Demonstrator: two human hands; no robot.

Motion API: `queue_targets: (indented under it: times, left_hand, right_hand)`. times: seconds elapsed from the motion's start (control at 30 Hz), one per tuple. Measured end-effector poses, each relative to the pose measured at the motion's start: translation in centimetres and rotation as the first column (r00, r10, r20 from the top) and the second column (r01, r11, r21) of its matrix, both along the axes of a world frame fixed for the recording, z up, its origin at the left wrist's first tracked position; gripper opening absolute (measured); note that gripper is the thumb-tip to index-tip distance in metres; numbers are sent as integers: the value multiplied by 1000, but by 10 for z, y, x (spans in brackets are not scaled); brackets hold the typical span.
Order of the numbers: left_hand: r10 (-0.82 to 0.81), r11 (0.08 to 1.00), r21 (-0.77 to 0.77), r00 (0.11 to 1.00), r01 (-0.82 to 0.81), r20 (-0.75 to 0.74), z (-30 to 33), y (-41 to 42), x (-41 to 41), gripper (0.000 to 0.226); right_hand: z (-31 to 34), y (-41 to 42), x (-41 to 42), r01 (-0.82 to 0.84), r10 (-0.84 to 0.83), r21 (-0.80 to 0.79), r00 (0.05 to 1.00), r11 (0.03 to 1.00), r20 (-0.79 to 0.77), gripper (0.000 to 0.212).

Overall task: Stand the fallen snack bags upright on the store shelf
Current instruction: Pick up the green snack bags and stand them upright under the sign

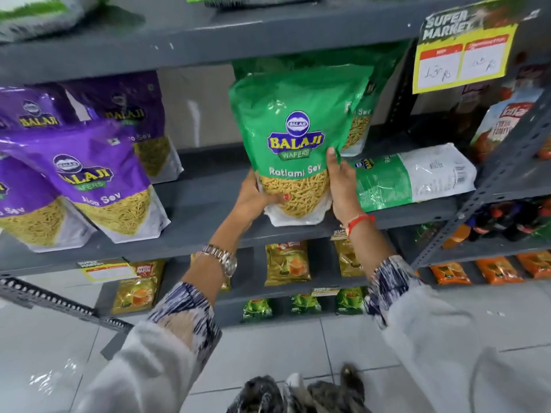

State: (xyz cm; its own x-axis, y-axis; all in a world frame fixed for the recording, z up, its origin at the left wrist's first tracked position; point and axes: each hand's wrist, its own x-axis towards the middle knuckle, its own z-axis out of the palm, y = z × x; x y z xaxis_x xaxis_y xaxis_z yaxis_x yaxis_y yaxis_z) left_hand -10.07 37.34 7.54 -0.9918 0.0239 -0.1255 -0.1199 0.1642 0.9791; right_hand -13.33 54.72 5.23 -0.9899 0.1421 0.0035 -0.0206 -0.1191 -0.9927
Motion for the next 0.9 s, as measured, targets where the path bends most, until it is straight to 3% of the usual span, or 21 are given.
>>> queue_targets:
  times: [0.23,0.33,0.43,0.53,0.57,0.63,0.67,0.7,0.77,0.87,0.9]
  left_hand:
    - [62,995,-81,997,-66,-45,-25,3,-38,81]
    - [72,994,-76,997,-73,-19,-32,1,-45,85]
    - [73,996,-59,997,-74,-15,-39,-3,-47,89]
    - [243,970,10,965,-243,-94,-49,-5,-36,76]
    - [383,923,103,912,-370,-147,-53,0,-32,57]
    - [686,707,363,712,-607,-146,-52,19,-19,14]
    - [786,574,455,615,-681,-70,-50,34,-14,8]
    - [835,470,472,550,-746,37,-53,58,-11,16]
    - [775,439,440,578,-783,255,-63,114,-5,21]
    - [465,566,438,709,-698,530,-77,197,-3,5]
    - [385,595,448,726,-668,570,-75,215,-7,14]
  right_hand:
    - [-46,22,-43,-192,174,115,973,975,151,107]
    - [-5,15,-21,-221,196,128,963,967,187,92]
    - [-6,21,-23,-287,264,122,948,950,178,79]
    - [-10,41,-28,-256,252,123,966,959,52,51]
    - [-9,52,-33,-235,236,118,972,965,0,43]
    - [-8,75,-46,-148,164,160,983,976,-87,34]
    - [-7,87,-54,-97,123,216,986,971,-110,32]
    - [-8,105,-62,-44,83,287,989,957,-124,28]
    - [-10,135,-81,84,18,503,981,860,-196,27]
    - [-7,174,-105,245,18,837,957,490,-290,37]
    - [-4,183,-112,226,22,891,967,393,-255,39]
